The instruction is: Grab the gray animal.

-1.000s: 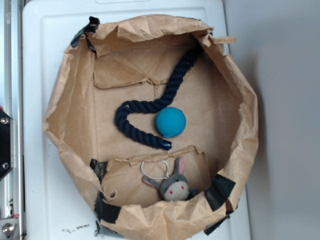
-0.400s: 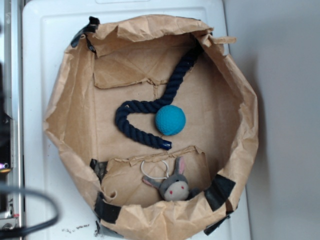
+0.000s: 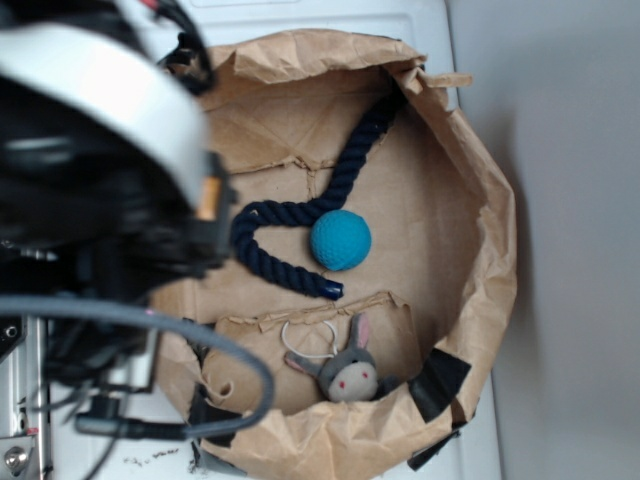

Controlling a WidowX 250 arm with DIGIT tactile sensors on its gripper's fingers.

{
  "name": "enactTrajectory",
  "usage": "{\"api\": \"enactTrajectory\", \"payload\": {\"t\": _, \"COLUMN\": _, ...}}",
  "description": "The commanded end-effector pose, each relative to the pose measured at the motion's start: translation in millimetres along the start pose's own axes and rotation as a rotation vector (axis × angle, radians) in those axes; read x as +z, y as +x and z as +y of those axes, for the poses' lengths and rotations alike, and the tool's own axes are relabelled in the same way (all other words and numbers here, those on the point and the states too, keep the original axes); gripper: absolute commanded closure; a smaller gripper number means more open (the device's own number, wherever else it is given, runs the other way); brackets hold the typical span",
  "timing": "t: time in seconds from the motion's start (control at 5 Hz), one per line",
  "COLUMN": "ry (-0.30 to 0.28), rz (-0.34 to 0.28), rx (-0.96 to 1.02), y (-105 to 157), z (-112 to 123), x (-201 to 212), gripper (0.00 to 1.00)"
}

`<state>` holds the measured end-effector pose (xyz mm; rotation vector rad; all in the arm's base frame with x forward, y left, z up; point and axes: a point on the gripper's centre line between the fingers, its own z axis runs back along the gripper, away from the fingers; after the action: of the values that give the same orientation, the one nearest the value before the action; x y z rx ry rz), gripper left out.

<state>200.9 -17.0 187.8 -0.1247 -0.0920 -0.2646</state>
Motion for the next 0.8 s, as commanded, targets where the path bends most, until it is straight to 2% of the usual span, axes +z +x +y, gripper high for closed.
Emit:
{"api": "enactTrajectory", "payload": {"t": 0.0, "ry": 0.093, "rz": -0.079, "rx": -0.049, "y": -41, "z": 22, "x": -34, "gripper": 0.00}}
{"api": "enactTrajectory", "payload": {"t": 0.2, "ry": 0.083, "rz": -0.024, "rx": -0.058, "y": -84, "z": 36, "x": -49, "gripper": 0.00}}
{"api": "enactTrajectory", "payload": {"t": 0.6, "ry": 0.083, "rz": -0.024, "rx": -0.058, "y": -84, "z": 36, "x": -49, "gripper": 0.00}}
